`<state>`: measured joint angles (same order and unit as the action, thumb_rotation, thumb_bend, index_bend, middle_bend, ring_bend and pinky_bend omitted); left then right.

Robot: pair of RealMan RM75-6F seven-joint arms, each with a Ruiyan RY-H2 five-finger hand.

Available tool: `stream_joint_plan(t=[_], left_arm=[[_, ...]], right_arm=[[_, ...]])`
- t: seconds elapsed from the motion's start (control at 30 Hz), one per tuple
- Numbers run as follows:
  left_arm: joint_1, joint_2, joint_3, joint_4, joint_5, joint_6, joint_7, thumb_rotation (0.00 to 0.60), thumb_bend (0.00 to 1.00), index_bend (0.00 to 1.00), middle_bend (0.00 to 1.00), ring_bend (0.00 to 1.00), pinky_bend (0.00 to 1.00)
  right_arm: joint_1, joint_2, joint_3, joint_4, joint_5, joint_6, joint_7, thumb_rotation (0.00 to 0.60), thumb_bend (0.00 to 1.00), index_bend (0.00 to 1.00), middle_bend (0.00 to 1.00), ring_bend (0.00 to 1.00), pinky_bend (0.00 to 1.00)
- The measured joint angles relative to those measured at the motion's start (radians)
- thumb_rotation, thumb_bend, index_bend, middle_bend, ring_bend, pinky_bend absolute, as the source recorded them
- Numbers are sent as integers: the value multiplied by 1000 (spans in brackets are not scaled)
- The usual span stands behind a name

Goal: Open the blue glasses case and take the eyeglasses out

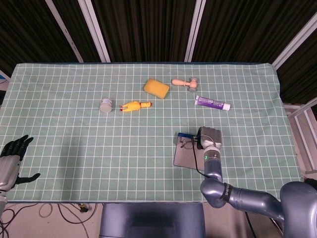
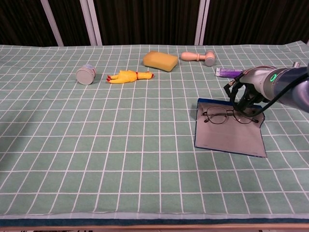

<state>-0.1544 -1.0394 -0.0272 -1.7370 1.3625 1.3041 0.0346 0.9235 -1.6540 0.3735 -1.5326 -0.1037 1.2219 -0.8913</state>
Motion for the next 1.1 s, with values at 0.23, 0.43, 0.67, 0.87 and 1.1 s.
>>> stream_joint_plan(t=[0.23,0.43,0.67,0.87,1.1], left_arm=[[0,1,0,-1,-1,0,1,600,35,0,0,0,0],[0,0,-1,0,-1,1,2,600,36,0,0,0,0],[0,0,-2,0,-2,1,3,600,36,0,0,0,0],[0,0,-2,0,-2,2,2,600,36,0,0,0,0],[0,1,-2,0,-1,3,1,600,35,0,0,0,0]], right_arm=[[-1,-4,-2,10,4,-4,-3,600,565,418,893,971,982],[-4,-7,-3,20,6,-8,-2,600,565,418,893,971,982],[-5,-9,-1,23,6,-11,-1,600,566,433,893,971,982],[-6,-11,-1,25,5,-10,-1,600,565,456,894,971,982],[-8,-11,1,26,7,-8,-3,600,567,485,894,971,982]])
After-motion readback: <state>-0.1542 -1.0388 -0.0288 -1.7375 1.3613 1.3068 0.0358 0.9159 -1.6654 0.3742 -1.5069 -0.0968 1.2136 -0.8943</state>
